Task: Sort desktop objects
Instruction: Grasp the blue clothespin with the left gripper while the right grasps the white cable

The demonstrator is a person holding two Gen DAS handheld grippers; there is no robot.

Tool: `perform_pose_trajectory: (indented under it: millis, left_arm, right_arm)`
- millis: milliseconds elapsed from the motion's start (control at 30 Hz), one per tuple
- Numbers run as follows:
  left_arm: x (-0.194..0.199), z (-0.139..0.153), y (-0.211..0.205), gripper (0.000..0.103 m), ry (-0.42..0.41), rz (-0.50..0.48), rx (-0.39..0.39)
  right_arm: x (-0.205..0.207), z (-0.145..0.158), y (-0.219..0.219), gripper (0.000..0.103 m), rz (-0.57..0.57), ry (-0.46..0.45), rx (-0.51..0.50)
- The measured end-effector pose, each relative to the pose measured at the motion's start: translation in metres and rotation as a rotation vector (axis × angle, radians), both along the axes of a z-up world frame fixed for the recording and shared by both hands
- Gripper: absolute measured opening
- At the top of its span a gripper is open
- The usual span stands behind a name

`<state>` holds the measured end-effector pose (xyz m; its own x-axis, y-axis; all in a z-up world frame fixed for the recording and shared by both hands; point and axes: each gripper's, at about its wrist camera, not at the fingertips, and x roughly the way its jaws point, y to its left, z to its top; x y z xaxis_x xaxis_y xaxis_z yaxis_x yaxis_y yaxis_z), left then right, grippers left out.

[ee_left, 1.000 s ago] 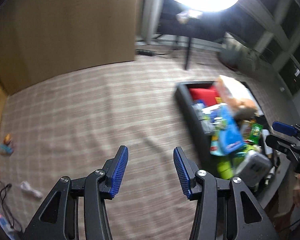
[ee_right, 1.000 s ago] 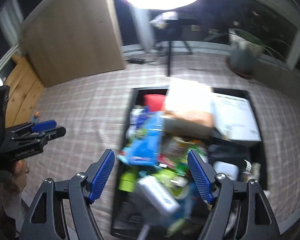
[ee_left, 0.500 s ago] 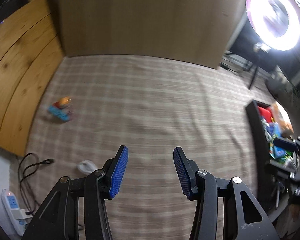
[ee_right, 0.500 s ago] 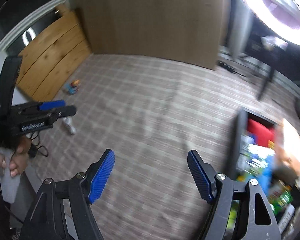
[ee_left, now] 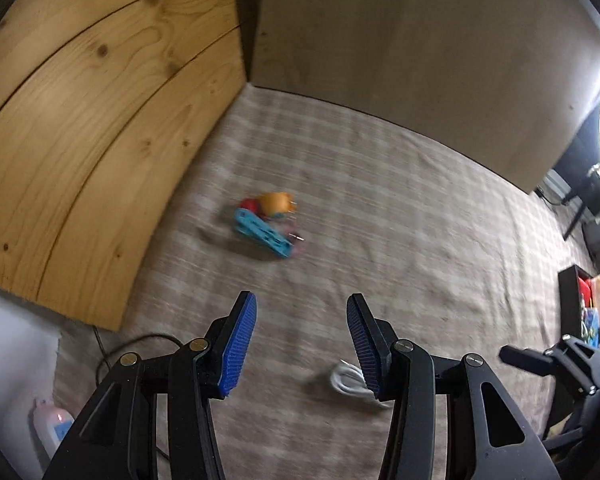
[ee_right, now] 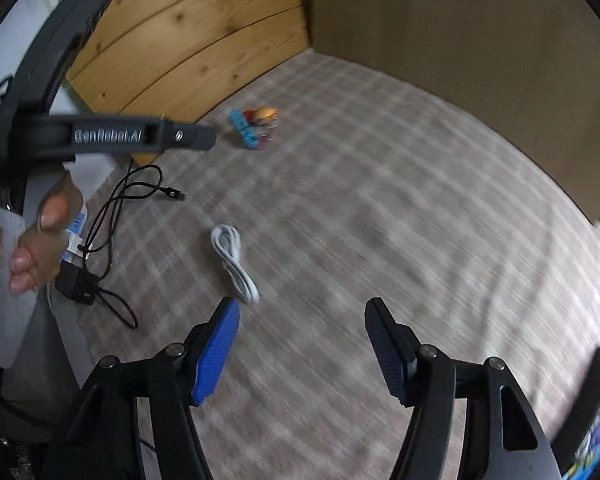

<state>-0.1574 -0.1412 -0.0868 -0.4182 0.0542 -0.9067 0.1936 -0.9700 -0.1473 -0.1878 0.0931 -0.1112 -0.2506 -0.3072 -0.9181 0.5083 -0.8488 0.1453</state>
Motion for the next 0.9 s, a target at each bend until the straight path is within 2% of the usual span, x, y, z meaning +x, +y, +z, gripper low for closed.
perform_pose_trajectory:
  millis: [267, 500, 667, 700, 767, 833, 900]
  left_arm:
    - [-0.017, -0.028, -0.035, 0.051, -0.024, 0.017, 0.031]
    - [-0.029, -0.039, -0.048, 0.051, -0.003, -0.028, 0.039]
    - [-0.038, -0.048, -0.055, 0.051, -0.009, -0.007, 0.058]
    - [-0.039, -0.050, -0.056, 0.051, -0.009, -0.002, 0.066]
    - [-0.046, -0.053, -0.055, 0.051, -0.015, 0.006, 0.073]
    - [-0.054, -0.057, -0.053, 0.051, -0.028, 0.014, 0.077]
    - [-0.059, -0.061, -0.057, 0.051, -0.031, 0.019, 0.082]
  right_arm:
    - [-0.018, -0.033, -0.051, 0.055, 0.116, -0.064, 0.022]
    - [-0.024, -0.053, -0.057, 0.048, 0.110, -0.125, -0.001]
    - [-0.019, -0.058, -0.062, 0.034, 0.102, -0.080, 0.047]
    - [-0.021, -0.058, -0.061, 0.026, 0.088, -0.074, 0.058]
    - [-0.024, -0.058, -0.057, 0.019, 0.074, -0.081, 0.052]
    - [-0.027, -0.058, -0.049, 0.014, 0.041, -0.096, 0.039]
    - [-0.030, -0.058, -0.041, 0.013, 0.012, -0.104, 0.034]
